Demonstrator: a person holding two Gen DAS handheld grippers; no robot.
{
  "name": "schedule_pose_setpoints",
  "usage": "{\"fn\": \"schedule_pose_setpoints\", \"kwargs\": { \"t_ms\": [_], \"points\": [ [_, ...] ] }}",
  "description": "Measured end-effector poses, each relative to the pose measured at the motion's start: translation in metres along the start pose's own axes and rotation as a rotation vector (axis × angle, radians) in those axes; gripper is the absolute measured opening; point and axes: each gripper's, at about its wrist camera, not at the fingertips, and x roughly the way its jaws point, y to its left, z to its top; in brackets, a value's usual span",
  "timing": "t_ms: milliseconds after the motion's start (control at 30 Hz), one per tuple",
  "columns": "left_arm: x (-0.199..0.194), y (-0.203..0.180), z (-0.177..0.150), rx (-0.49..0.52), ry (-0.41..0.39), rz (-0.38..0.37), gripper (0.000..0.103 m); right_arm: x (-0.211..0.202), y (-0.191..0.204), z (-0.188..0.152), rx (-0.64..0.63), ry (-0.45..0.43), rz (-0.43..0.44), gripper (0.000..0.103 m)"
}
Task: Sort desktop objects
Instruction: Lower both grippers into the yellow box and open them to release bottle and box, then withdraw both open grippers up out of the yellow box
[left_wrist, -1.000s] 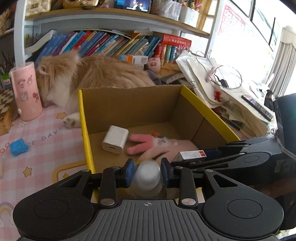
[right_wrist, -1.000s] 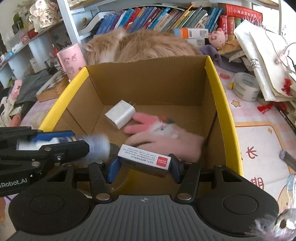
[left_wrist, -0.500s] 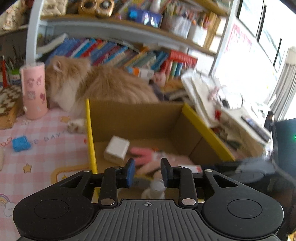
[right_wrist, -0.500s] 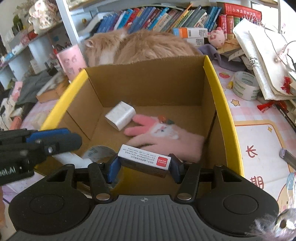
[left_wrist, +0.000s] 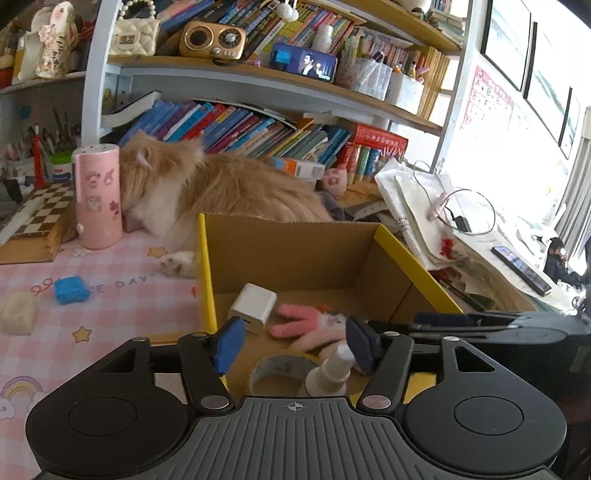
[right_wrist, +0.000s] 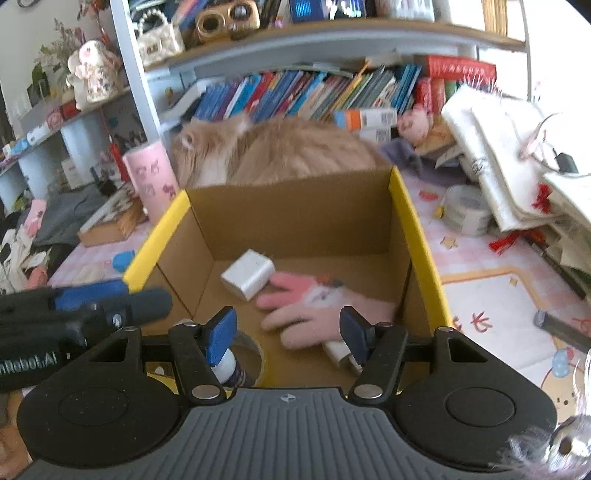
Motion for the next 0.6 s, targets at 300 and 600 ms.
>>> {"fn": "schedule_pose_setpoints", "kwargs": {
  "t_ms": [300, 600],
  "points": [
    [-0.020, -0.002, -0.007, 0.062, -0.019, -0.010, 0.073, -0.019, 0.001, -0.007, 0.015, -0.063, -0.050, 0.059],
    [-0.042, 0.008, -0.012, 0.129, -0.049, -0.049, 0.079, -0.043, 0.016, -0.025, 0.087, -0.113, -0.129, 0.059]
  ]
}}
